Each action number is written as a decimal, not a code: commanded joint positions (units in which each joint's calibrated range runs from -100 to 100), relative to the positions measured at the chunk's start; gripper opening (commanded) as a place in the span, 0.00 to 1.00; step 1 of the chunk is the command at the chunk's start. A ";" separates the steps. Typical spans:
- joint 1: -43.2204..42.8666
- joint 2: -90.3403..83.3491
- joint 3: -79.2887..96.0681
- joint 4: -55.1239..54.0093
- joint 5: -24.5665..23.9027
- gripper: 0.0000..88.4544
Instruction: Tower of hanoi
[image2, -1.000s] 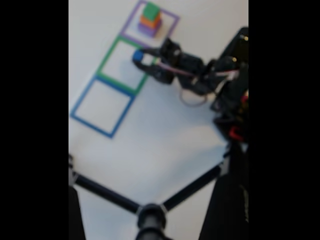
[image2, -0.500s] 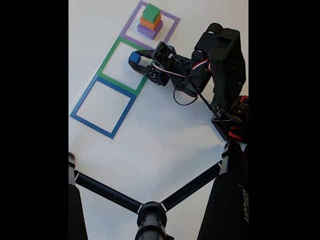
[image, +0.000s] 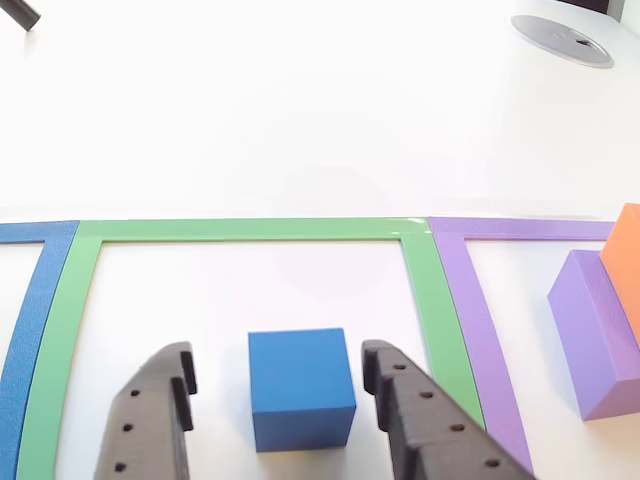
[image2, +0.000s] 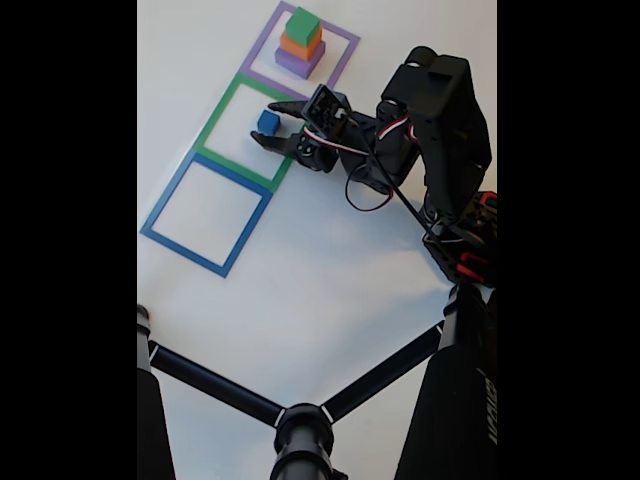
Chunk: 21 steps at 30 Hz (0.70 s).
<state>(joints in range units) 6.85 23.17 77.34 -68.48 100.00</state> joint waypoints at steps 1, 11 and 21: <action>-0.23 -4.81 1.57 -0.59 0.00 0.23; 0.92 -40.49 8.94 25.48 0.00 0.19; 6.67 -81.03 -7.61 93.26 0.00 0.01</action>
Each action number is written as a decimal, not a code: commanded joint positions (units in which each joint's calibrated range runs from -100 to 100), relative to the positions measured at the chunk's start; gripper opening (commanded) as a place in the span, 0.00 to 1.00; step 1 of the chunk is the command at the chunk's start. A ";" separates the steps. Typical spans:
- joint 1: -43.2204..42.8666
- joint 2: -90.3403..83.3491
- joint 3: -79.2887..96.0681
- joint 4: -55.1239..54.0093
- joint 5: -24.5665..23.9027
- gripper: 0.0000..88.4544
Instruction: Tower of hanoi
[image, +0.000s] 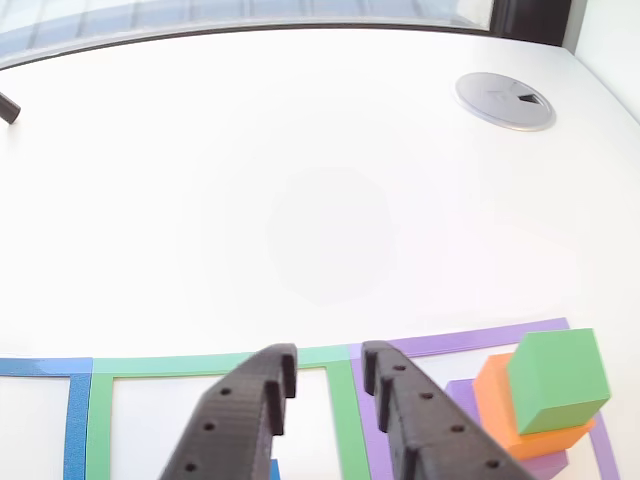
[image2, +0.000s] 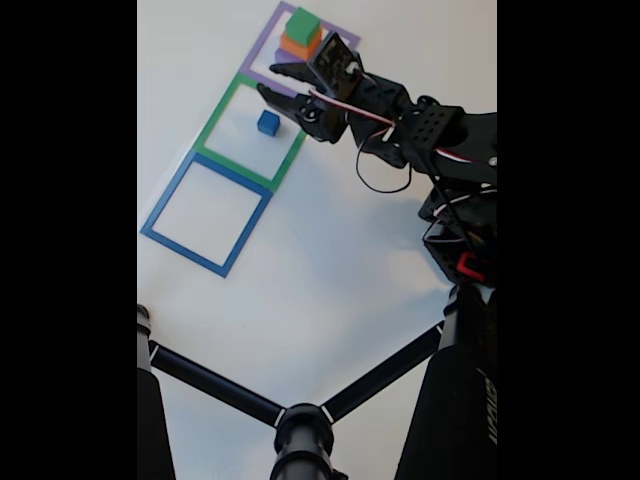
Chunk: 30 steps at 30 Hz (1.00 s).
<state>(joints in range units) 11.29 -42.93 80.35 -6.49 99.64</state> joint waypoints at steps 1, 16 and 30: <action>2.90 -17.83 -13.98 38.80 0.36 0.01; 18.91 -24.69 -61.89 97.42 0.36 0.00; 28.78 -24.77 -62.53 98.31 0.36 0.04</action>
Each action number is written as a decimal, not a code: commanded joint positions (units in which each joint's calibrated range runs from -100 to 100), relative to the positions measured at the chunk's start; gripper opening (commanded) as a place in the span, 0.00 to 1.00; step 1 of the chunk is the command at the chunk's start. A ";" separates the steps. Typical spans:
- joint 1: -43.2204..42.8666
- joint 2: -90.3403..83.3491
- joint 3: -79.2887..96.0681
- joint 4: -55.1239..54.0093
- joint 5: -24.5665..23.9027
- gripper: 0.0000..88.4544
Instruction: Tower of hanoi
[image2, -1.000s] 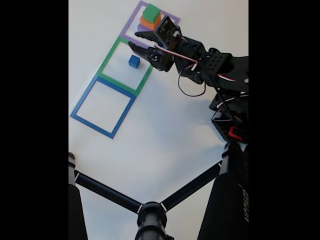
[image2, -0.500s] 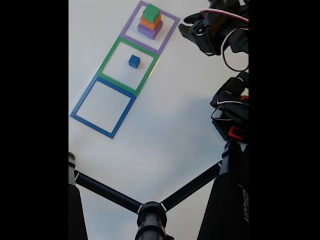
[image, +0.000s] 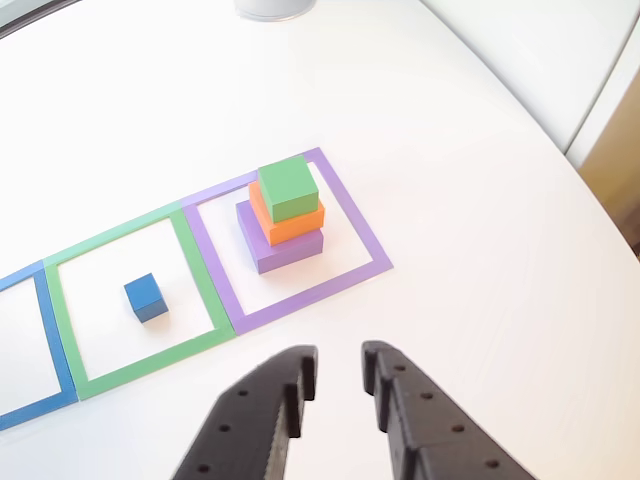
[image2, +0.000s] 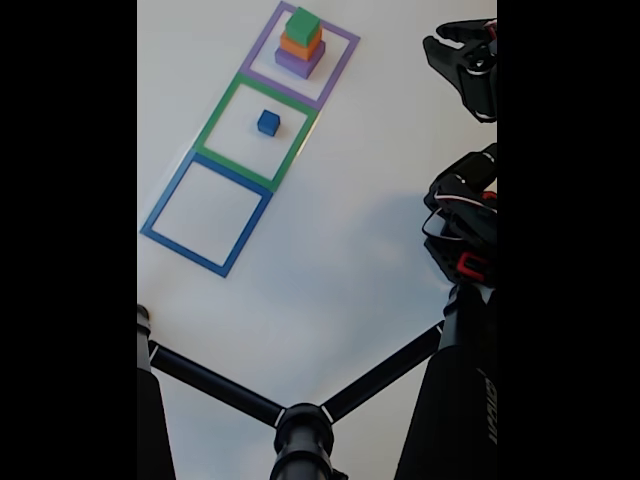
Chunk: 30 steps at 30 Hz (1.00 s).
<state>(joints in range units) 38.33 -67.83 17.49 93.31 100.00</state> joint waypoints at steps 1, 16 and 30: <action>2.23 0.05 1.61 -2.86 0.00 0.10; 8.37 -0.27 43.88 -50.80 0.00 0.26; 5.39 12.81 62.79 -89.99 0.00 0.44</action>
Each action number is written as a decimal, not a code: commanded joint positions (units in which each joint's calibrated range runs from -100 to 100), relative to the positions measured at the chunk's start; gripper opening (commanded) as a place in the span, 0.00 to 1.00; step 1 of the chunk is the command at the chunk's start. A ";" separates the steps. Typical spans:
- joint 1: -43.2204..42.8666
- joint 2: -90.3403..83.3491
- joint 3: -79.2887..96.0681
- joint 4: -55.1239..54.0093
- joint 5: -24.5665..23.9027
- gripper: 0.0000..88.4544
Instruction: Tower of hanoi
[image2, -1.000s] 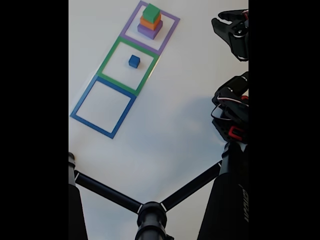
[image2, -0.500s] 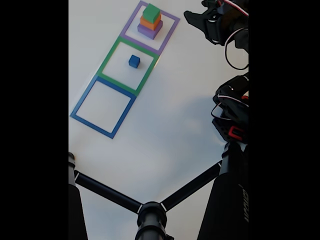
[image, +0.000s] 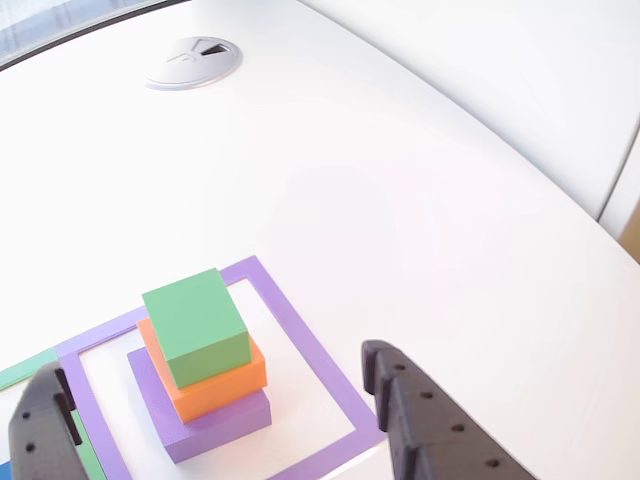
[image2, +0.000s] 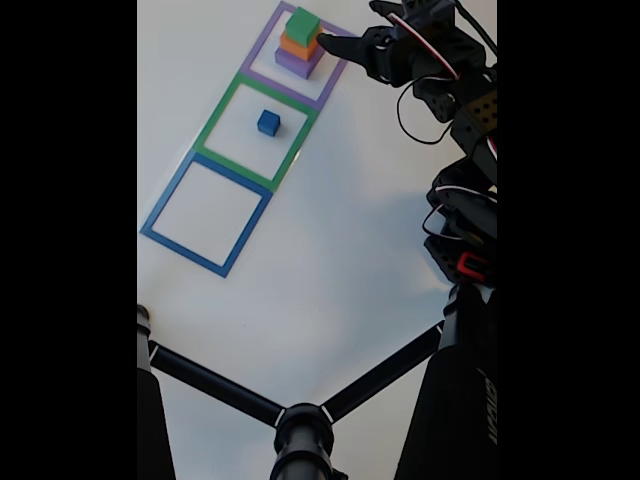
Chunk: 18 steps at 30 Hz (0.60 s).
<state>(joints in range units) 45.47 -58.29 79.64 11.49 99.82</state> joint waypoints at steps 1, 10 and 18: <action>-1.94 4.72 1.09 -10.52 0.18 0.45; -1.75 21.35 1.36 -30.03 0.18 0.46; -2.70 32.17 1.36 -41.93 0.18 0.46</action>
<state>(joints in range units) 43.94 -29.25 81.50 -24.87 100.00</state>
